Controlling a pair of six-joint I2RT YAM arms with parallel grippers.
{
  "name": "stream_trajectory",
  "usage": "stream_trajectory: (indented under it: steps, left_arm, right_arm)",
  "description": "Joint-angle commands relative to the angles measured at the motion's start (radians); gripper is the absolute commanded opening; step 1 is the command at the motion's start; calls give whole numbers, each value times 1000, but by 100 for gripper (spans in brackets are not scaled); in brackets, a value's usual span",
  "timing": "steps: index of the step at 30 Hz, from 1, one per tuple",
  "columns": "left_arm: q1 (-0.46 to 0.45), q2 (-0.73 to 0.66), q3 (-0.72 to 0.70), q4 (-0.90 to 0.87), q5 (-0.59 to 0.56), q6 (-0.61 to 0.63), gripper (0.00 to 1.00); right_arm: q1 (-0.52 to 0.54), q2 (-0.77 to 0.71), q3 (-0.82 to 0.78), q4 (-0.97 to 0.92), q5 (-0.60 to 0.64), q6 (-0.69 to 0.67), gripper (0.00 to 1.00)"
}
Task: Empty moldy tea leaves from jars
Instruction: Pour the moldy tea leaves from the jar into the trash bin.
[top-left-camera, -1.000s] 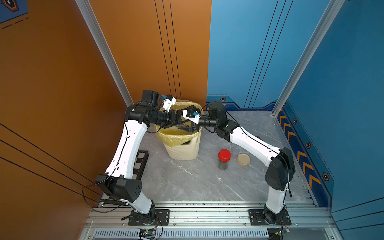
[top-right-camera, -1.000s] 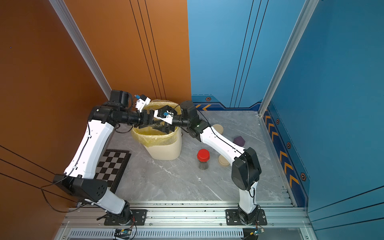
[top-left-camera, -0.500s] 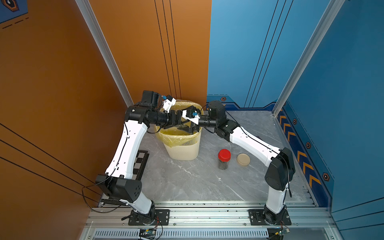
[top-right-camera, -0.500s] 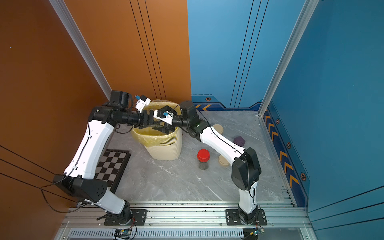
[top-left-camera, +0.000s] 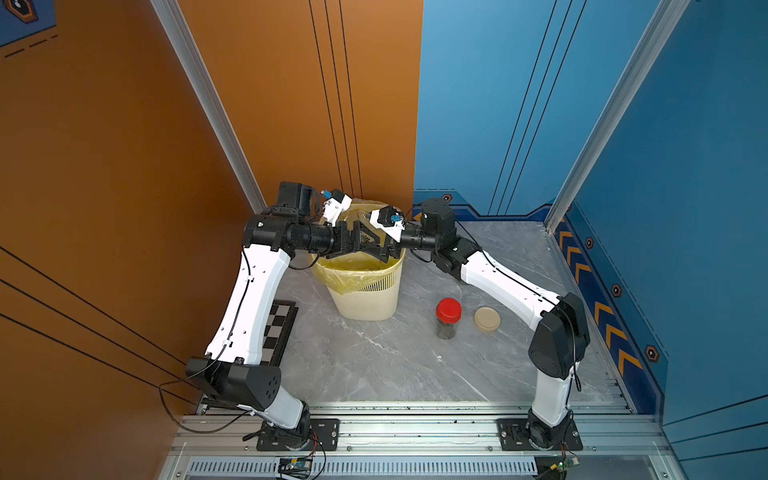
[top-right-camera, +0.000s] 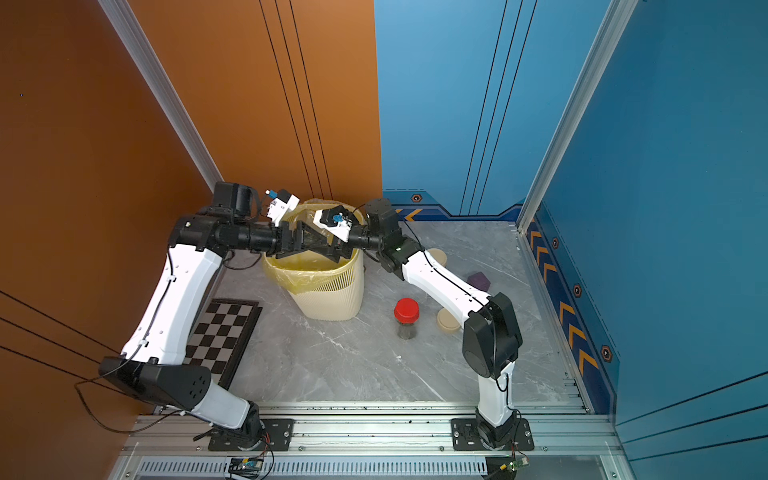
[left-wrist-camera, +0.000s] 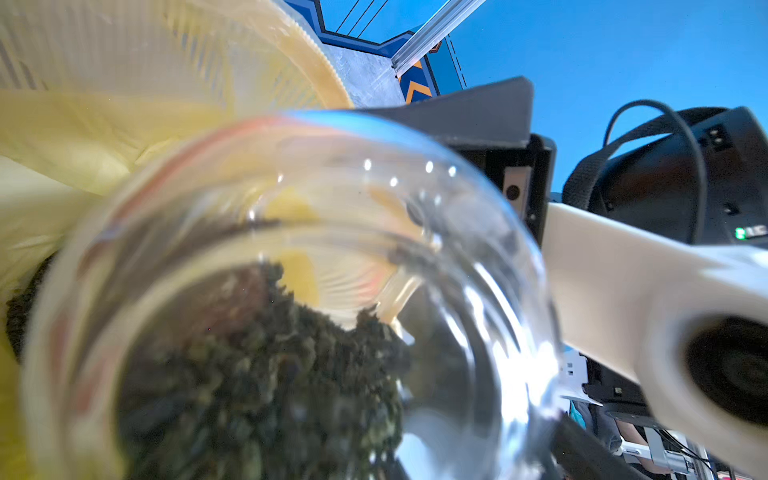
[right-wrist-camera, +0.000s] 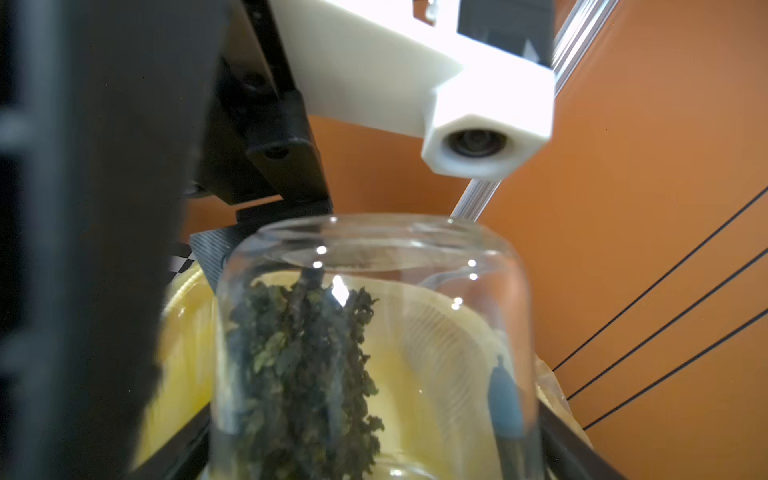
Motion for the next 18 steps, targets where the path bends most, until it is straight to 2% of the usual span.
stream_trajectory:
  steps: [1,9,14,18]
  left_arm:
    - [23,-36,-12,-13,33,21,98]
    - [85,-97,-21,-10,-93,16,98]
    - [87,-129,-31,-3,-163,26,98]
    - [91,-188,-95,58,-249,17,98]
  right_arm:
    - [-4,10,41,84,13,42,51]
    - [-8,71,124,133,69,178,51]
    - [-15,119,182,207,114,357,51]
    - [-12,131,190,288,128,537,51]
